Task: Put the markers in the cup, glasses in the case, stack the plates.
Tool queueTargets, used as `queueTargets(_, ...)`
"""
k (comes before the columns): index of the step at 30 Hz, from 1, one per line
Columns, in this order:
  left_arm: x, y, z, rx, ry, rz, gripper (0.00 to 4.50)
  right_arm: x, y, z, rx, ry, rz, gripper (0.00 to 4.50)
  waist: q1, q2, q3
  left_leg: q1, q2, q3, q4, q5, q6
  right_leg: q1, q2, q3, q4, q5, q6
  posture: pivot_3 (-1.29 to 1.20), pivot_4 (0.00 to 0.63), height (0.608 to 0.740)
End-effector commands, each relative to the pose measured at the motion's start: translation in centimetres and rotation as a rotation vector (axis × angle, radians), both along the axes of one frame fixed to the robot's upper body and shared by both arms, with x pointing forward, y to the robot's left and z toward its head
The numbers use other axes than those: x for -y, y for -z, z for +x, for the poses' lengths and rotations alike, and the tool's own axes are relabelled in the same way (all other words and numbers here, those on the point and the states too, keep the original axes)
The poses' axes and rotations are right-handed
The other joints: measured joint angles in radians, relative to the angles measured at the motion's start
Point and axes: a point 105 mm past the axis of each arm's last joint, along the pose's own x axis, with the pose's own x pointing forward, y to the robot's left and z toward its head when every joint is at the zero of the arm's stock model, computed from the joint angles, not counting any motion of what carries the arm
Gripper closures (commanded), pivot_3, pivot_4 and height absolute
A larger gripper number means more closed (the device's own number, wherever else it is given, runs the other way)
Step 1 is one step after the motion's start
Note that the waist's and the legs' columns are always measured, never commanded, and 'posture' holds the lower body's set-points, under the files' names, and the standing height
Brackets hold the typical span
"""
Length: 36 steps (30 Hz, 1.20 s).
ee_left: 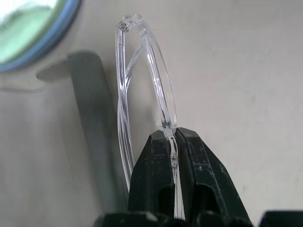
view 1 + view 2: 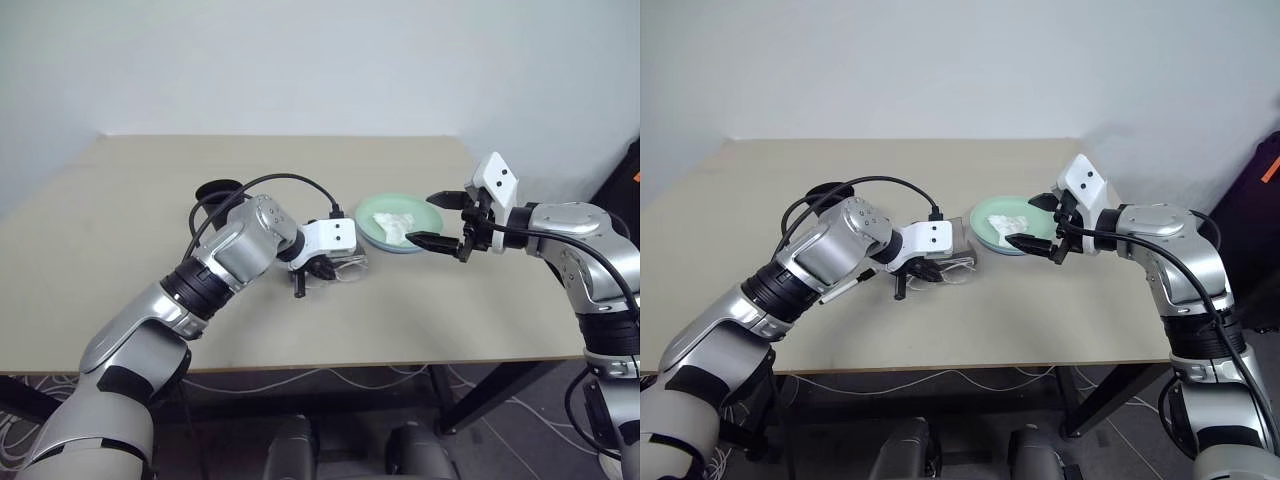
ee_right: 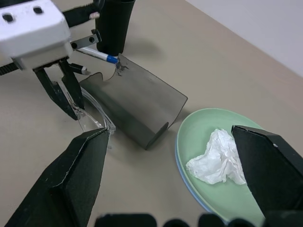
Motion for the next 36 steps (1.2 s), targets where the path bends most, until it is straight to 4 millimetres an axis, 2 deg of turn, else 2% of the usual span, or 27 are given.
queueTargets(1,0.6,-3.0,0.8,0.050,0.024,-0.092,4.32,-0.4,-1.5,0.0,0.053,-0.017,0.010,0.00,0.000,0.000,0.000,0.000,-0.001,-0.001,0.000,0.000,0.000,0.000,0.000,0.000,0.000,0.001,0.001,0.00,0.000,0.649)
queueTargets(4,0.5,-4.2,1.6,0.051,0.020,-0.162,4.32,-0.5,-1.5,0.0,0.054,-0.019,0.010,0.00,0.000,0.000,0.000,0.000,-0.004,-0.003,0.000,0.000,0.000,0.001,0.000,0.002,0.000,0.010,0.008,0.00,0.000,0.649)
queueTargets(7,0.2,-4.9,2.2,0.020,0.013,-0.215,4.32,-0.6,-1.6,0.1,0.057,-0.018,0.011,0.00,-0.001,0.000,0.000,0.000,-0.004,-0.004,0.000,0.000,0.000,0.001,0.000,0.001,0.000,0.010,0.008,0.00,0.000,0.649)
queueTargets(12,-0.4,-5.1,1.7,-0.095,0.056,-0.255,4.32,-0.8,-1.5,0.1,0.060,-0.016,0.015,0.00,-0.002,0.000,0.000,0.000,-0.005,-0.004,0.000,0.000,0.000,0.002,0.000,0.002,0.000,0.010,0.008,0.00,0.000,0.649)
queueTargets(20,-2.1,-2.6,0.2,-0.229,0.113,-0.184,4.32,-0.7,-1.2,-0.2,0.057,-0.005,0.021,0.00,-0.003,-0.001,0.001,-0.001,-0.005,-0.004,0.000,0.000,0.000,0.001,0.000,0.001,0.000,0.010,0.008,0.00,0.000,0.649)
queueTargets(27,-2.7,-1.7,-0.9,-0.294,0.146,-0.161,4.32,-0.8,-1.2,-0.2,0.054,-0.004,0.025,0.00,-0.003,-0.001,0.001,-0.001,-0.005,-0.004,0.000,0.000,0.000,0.001,0.000,0.001,0.000,0.010,0.008,0.00,0.000,0.649)
queueTargets(36,-3.3,0.8,-2.8,-0.388,0.154,-0.113,4.32,-1.1,-1.0,-0.4,0.048,-0.013,0.026,0.00,-0.003,0.000,0.001,-0.001,-0.005,-0.004,0.000,0.000,0.000,0.001,0.000,0.001,0.000,0.011,0.008,0.00,0.000,0.649)
